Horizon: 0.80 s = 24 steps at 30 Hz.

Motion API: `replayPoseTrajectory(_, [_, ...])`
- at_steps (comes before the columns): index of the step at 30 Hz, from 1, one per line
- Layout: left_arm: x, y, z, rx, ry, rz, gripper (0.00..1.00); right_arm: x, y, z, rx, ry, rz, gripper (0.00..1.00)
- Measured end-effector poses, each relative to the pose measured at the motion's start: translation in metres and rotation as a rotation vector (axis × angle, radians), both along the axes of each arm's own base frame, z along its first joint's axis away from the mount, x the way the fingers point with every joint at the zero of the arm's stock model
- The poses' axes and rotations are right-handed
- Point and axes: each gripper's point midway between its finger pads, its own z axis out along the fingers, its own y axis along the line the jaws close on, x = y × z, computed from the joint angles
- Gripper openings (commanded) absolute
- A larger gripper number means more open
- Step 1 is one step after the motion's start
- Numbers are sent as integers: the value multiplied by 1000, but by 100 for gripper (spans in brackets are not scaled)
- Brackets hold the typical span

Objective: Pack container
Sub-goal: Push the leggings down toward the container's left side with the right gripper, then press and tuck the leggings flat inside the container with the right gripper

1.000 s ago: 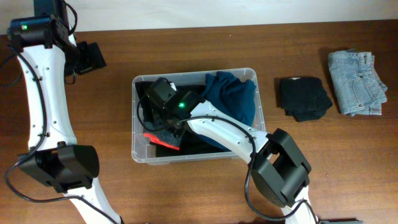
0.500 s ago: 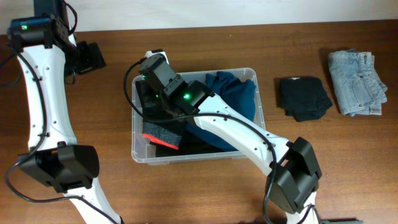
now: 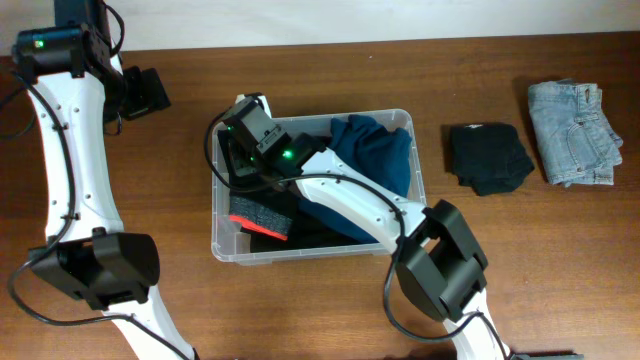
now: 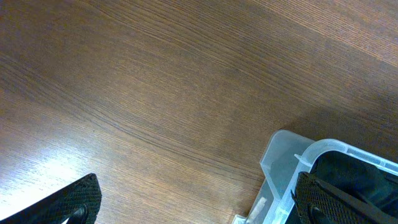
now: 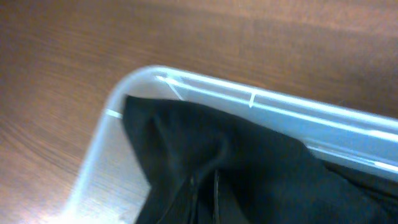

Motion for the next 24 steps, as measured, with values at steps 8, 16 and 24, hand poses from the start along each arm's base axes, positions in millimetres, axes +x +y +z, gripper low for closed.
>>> replayPoseTrajectory(8, [0, 0, 0, 0, 0, 0, 99, 10, -18, -27, -44, 49, -31, 5])
replayPoseTrajectory(16, [0, 0, 0, 0, 0, 0, 99, 7, -29, -54, -96, 107, -38, 4])
replayPoseTrajectory(24, [0, 0, 0, 0, 0, 0, 99, 0, -32, -44, -140, 123, -11, 4])
